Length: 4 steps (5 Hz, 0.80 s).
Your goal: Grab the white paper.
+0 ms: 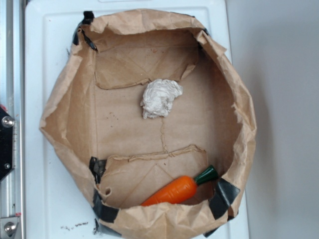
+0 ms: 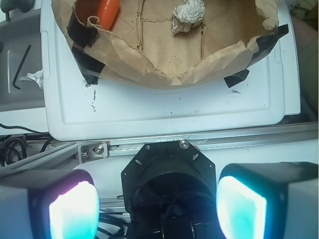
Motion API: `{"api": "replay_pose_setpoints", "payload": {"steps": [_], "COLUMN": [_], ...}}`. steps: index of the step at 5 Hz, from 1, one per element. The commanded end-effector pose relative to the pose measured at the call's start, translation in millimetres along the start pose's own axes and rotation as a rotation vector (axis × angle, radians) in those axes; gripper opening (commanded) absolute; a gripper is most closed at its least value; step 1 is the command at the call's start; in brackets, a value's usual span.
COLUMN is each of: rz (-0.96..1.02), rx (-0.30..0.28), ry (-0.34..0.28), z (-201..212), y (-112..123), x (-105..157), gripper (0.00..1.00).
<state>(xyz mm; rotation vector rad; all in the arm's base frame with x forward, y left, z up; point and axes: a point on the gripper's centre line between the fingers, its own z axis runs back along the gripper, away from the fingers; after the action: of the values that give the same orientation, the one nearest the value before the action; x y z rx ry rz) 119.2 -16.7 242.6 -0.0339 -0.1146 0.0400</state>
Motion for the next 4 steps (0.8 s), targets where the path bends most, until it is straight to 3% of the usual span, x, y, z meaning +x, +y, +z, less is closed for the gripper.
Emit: {"api": "replay_pose_setpoints", "payload": {"steps": [1, 2, 3, 4], "rz": [0.0, 0.077, 0.099, 0.095], "rx": [0.0, -0.005, -0.006, -0.017], "ry": [0.0, -0.001, -0.06, -0.074], "z": [0, -19, -45, -72], "y": [0, -19, -12, 6], "x": [0, 47, 96, 134], "gripper": [1.0, 1.0, 1.0, 1.0]}}
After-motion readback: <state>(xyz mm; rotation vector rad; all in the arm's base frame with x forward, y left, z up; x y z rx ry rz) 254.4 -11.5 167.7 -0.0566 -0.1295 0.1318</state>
